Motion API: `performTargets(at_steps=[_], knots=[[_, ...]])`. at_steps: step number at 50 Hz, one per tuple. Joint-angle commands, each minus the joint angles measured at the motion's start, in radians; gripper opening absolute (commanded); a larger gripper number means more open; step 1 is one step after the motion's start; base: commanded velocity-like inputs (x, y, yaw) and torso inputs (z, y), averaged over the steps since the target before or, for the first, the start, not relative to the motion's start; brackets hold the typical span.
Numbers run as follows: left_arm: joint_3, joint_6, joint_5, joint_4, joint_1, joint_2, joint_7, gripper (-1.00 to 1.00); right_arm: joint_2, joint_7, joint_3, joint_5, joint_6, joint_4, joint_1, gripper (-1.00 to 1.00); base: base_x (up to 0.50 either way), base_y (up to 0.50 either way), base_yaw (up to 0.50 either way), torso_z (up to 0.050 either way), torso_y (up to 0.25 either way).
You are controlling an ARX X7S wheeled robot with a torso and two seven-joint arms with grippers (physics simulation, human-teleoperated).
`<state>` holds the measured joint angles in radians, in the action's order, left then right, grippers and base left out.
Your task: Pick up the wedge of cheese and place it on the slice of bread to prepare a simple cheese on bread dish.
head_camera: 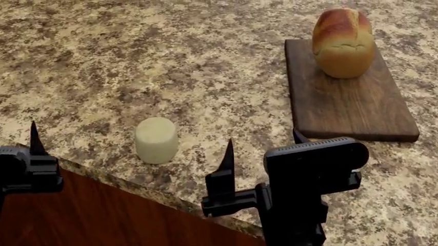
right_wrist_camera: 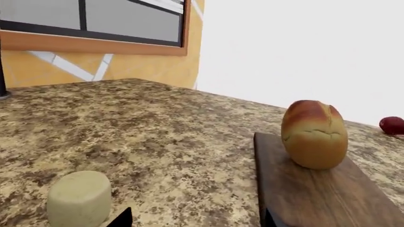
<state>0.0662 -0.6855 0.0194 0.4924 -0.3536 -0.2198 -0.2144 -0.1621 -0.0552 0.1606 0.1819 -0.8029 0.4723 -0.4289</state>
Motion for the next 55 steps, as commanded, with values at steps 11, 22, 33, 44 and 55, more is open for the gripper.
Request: performTargets(at_steps=[11, 22, 33, 44, 55], knots=[[-0.228, -0.073, 0.041, 0.069, 0.040, -0.063, -0.101, 1.00, -0.010, -0.016, -0.002, 0.009, 0.031, 0.028, -0.023, 1.00, 0.10, 0.04, 0.00, 0.000, 0.000], [-0.187, -0.158, 0.061, 0.116, 0.009, -0.078, -0.101, 1.00, -0.006, -0.020, 0.004, 0.021, 0.025, 0.018, -0.027, 1.00, 0.33, 0.12, 0.00, 0.000, 0.000], [-0.185, -0.122, 0.064, 0.080, 0.015, -0.088, -0.107, 1.00, -0.009, -0.029, -0.008, 0.035, 0.020, 0.017, -0.023, 1.00, 0.33, 0.13, 0.00, 0.000, 0.000], [-0.186, -0.113, 0.060, 0.076, 0.021, -0.088, -0.109, 1.00, -0.011, -0.035, -0.002, 0.045, 0.020, 0.020, -0.023, 1.00, 0.34, 0.09, 0.00, 0.000, 0.001], [-0.183, -0.118, 0.056, 0.079, 0.020, -0.089, -0.109, 1.00, -0.020, -0.038, 0.012, 0.044, 0.025, 0.017, -0.029, 1.00, 0.33, 0.12, 0.00, 0.000, 0.000]])
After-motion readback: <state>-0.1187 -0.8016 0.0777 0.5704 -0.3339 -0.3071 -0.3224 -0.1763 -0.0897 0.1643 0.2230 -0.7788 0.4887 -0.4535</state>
